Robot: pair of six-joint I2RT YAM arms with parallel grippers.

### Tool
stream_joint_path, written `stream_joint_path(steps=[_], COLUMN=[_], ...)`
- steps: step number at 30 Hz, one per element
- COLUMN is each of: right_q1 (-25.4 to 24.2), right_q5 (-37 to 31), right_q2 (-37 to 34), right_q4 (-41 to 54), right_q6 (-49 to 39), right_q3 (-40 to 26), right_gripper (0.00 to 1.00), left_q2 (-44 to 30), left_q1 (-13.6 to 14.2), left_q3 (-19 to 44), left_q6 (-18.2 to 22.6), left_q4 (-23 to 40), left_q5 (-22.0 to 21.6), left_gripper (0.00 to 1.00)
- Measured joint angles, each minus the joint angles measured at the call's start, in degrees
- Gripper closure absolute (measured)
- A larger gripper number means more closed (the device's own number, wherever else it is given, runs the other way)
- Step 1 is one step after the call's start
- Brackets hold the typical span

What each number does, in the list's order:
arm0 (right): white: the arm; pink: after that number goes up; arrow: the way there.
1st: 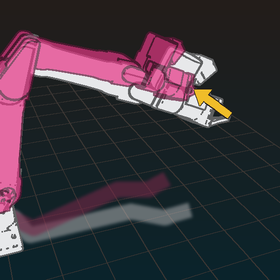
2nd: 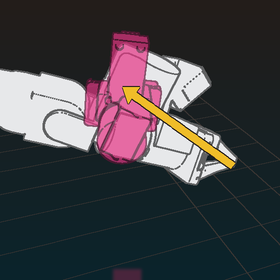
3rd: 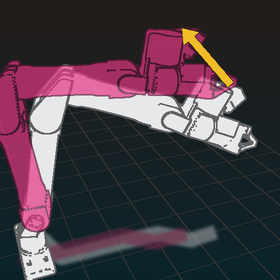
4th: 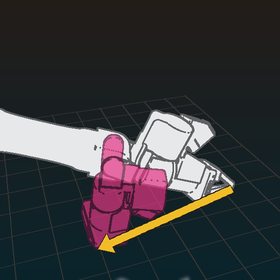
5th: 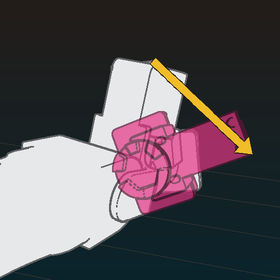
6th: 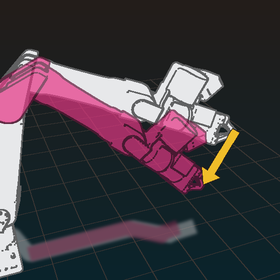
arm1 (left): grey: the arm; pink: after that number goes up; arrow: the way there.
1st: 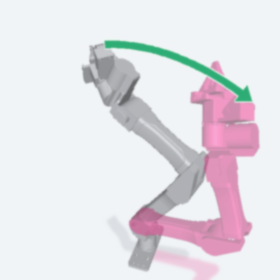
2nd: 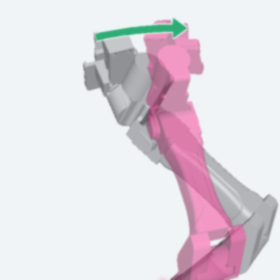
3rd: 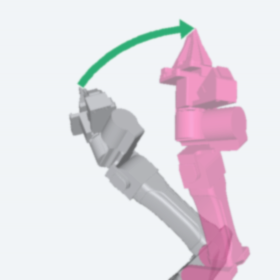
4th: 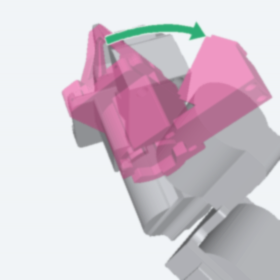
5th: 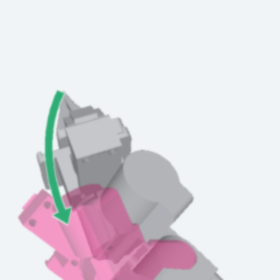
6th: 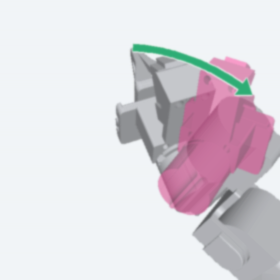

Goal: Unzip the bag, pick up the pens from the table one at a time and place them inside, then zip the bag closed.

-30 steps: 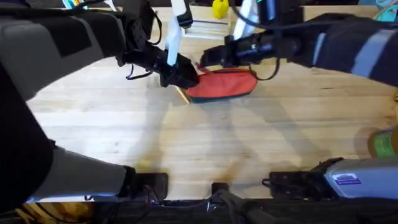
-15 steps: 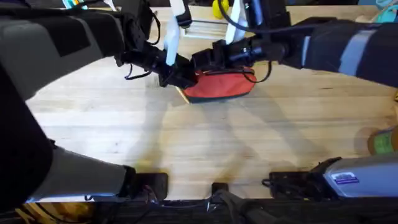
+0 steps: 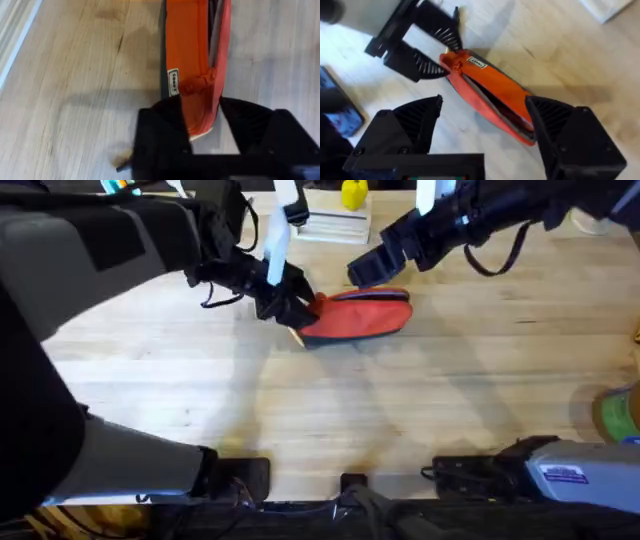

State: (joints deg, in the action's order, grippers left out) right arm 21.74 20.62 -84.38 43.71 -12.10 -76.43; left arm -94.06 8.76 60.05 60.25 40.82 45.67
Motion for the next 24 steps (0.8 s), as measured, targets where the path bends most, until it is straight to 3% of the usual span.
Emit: stream_joint_path(steps=[4, 5, 12, 16, 20, 24], right_q1=[1.1, 1.3, 1.4, 1.4, 1.4, 1.4], right_q5=[-0.8, -1.0, -5.7, -6.8, -7.3, -6.2], right_q2=[0.0, 0.0, 0.0, 0.0, 0.0, 0.0], right_q4=[0.0, 0.1, 0.2, 0.2, 0.2, 1.0], right_q6=[-12.4, -16.6, -40.6, -45.4, -47.6, -48.4], right_q3=[-1.4, -1.4, -1.4, -1.4, -1.4, -1.4], right_gripper=[0.007, 0.007, 0.006, 0.007, 0.024, 0.593], left_q2=[0.0, 0.0, 0.0, 0.2, 3.2, 10.3], left_q1=[0.0, 0.0, 0.0, -0.7, -4.0, -9.2], left_q3=[0.0, 0.0, 0.0, 0.0, 0.0, 0.0], left_q6=[0.0, -0.1, -0.2, -0.1, -0.1, -0.1], left_q4=[0.0, 0.1, 0.1, 1.0, 3.0, 5.8], left_q5=[0.0, 0.0, -0.1, -0.1, -0.3, -0.6], left_gripper=[0.064, 0.023, 0.007, 0.006, 0.007, 0.007])
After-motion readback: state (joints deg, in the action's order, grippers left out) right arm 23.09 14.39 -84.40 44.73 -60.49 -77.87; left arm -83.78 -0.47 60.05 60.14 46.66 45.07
